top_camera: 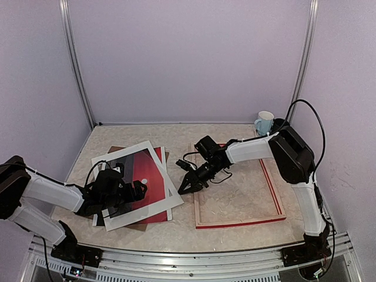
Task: Put the photo into the frame
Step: Pick up the glass panel from the mat board, then place the glass panel at the frame body.
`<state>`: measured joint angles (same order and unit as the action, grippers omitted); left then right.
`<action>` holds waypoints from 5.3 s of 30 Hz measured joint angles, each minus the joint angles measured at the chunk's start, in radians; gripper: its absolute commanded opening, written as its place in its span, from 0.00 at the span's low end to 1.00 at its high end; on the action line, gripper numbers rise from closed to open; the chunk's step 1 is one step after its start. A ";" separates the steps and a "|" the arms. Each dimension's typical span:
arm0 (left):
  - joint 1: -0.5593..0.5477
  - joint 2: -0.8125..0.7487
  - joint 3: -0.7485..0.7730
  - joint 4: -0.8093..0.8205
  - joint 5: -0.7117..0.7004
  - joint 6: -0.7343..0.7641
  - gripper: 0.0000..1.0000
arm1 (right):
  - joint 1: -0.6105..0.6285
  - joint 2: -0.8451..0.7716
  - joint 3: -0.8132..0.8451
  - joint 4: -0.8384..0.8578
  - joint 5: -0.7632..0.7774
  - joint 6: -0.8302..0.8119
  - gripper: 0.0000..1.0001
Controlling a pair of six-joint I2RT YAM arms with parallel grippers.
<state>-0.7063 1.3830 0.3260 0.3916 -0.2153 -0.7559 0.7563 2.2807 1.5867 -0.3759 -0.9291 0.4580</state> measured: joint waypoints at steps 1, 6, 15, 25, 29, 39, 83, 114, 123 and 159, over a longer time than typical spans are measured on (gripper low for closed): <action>-0.001 0.000 0.000 0.000 0.001 0.000 0.99 | 0.000 0.000 -0.003 0.000 0.000 0.000 0.03; -0.003 -0.001 0.000 0.000 0.002 0.000 0.99 | 0.000 0.000 -0.014 0.005 -0.006 0.006 0.00; -0.022 -0.076 -0.003 -0.083 0.004 -0.011 0.99 | -0.009 -0.013 -0.084 0.071 -0.022 0.048 0.00; -0.027 -0.438 -0.009 -0.192 -0.055 0.027 0.99 | -0.018 -0.149 -0.209 0.176 -0.018 0.110 0.00; -0.027 -0.486 -0.010 -0.218 -0.078 0.033 0.99 | -0.022 -0.220 -0.267 0.221 -0.003 0.130 0.00; -0.027 -0.471 -0.009 -0.276 -0.097 0.033 0.99 | -0.049 -0.426 -0.498 0.320 0.089 0.190 0.00; -0.027 -0.317 -0.005 -0.211 -0.053 0.033 0.99 | -0.336 -1.093 -1.033 0.178 0.295 0.095 0.00; -0.034 -0.185 0.079 -0.156 -0.015 0.039 0.99 | -0.381 -1.165 -1.029 -0.071 0.491 0.017 0.00; -0.078 -0.032 0.200 -0.130 0.002 0.043 0.99 | -0.381 -1.173 -0.996 -0.152 0.567 0.034 0.00; -0.162 0.285 0.407 -0.066 0.081 0.050 0.99 | -0.381 -1.206 -0.943 -0.315 0.689 0.052 0.00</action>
<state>-0.8684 1.6680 0.7330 0.3256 -0.1341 -0.7055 0.3752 1.0748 0.6437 -0.6914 -0.2401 0.5098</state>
